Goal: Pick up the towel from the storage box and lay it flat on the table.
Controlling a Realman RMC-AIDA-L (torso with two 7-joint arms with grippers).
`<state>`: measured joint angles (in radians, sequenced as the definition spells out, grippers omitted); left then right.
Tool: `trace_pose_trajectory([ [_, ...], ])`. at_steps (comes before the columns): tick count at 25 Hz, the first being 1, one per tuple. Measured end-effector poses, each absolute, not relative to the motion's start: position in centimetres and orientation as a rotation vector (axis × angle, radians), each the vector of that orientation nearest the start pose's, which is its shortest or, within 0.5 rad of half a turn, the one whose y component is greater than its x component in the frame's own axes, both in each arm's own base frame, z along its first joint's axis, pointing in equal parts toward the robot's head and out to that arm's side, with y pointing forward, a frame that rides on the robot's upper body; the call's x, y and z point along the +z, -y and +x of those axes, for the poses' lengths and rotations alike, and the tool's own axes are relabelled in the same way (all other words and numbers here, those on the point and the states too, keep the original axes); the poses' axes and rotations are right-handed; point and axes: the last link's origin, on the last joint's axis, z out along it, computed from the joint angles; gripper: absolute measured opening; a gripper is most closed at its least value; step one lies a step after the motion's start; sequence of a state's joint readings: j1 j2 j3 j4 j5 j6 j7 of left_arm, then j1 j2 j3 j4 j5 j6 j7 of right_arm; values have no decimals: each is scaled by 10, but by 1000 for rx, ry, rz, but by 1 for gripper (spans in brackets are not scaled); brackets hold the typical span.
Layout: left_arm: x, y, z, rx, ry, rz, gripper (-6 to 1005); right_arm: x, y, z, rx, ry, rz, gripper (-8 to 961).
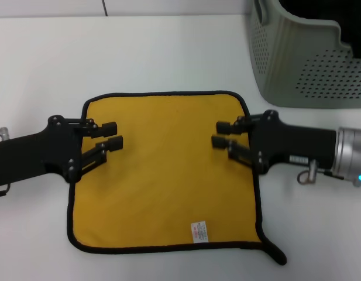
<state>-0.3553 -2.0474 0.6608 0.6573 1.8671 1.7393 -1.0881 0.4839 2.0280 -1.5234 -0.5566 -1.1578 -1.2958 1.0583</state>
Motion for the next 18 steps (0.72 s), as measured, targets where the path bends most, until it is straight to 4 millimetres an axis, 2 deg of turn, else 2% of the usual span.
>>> trace_pose_trajectory([
  [4,38,-263,-282,-980,223,-2719,156,-65,-305,213,929,-192,-2823,245],
  [8,41,-251,-272,-1115,161,-2804,375,-68,-292,205,984,-110,-2909,412],
  [9,41,-250,-271,-1126,157,-2813,430,-68,-290,203,995,-99,-2920,446],
  [13,38,-246,-272,-1127,168,-2842,524,-65,-282,196,1059,-42,-2962,581],
  [18,37,-243,-275,-1111,182,-2852,642,-62,-276,194,1121,-5,-2956,694],
])
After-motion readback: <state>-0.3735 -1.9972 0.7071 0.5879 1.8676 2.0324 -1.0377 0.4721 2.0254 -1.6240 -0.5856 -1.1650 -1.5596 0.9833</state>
